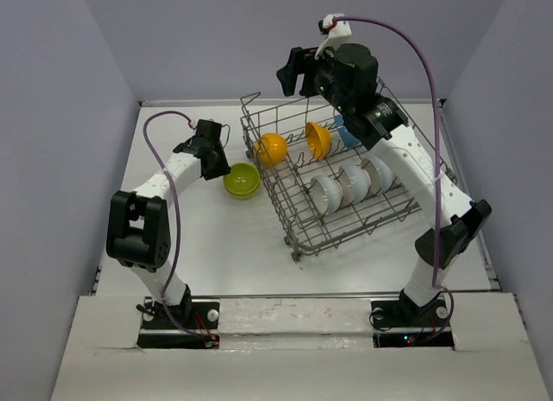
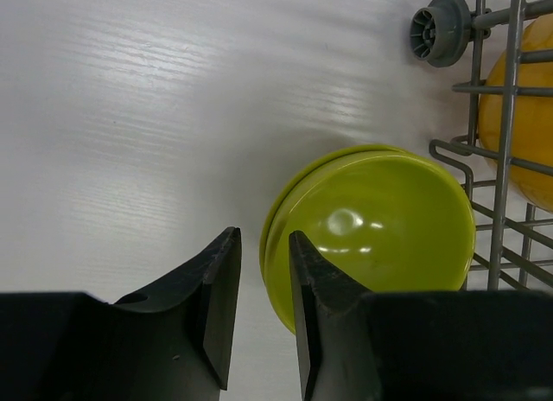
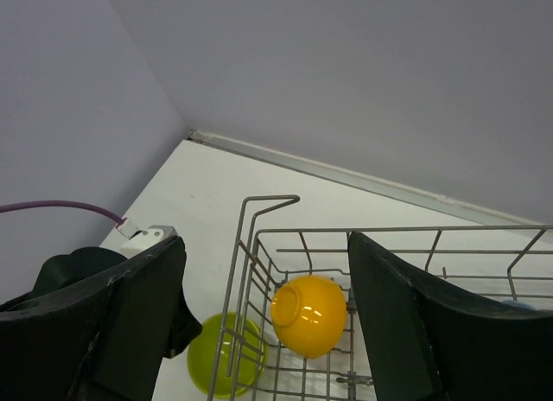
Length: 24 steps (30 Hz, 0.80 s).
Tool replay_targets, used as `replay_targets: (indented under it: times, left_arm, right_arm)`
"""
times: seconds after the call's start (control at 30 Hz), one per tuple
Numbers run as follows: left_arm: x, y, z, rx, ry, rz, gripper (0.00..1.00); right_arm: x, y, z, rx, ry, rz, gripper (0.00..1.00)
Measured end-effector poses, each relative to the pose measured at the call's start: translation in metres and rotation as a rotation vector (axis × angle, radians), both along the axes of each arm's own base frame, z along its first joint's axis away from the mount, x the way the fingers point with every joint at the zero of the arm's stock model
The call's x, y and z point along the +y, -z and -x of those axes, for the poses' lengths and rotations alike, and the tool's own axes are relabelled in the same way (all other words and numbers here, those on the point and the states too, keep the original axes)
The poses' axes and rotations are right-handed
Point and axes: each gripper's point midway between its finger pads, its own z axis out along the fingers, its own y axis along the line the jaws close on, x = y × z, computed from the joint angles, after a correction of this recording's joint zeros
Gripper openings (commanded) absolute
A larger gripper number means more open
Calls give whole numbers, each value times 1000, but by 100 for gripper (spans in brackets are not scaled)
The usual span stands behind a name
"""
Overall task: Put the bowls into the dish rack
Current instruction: Pick up the bowl from the bowl.
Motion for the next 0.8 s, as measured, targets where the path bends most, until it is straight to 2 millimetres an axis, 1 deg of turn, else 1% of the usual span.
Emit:
replay_targets:
  times: [0.23,0.37,0.77,0.8]
  left_arm:
    - [-1,10,1,26,8,-4,38]
    - [-1,12,1,31,13,-6,37]
    - [-5,15,3,40,34,-9,20]
    - [-5,16,3,42,35,-10,14]
  right_arm:
    - [-1,0,-1,-3,5,6,82]
    - [-1,0,-1,-3,8,6,82]
    - [-2,0,-2,-4,14,7,82]
    - [-3,0,-2,-5,15,9,82]
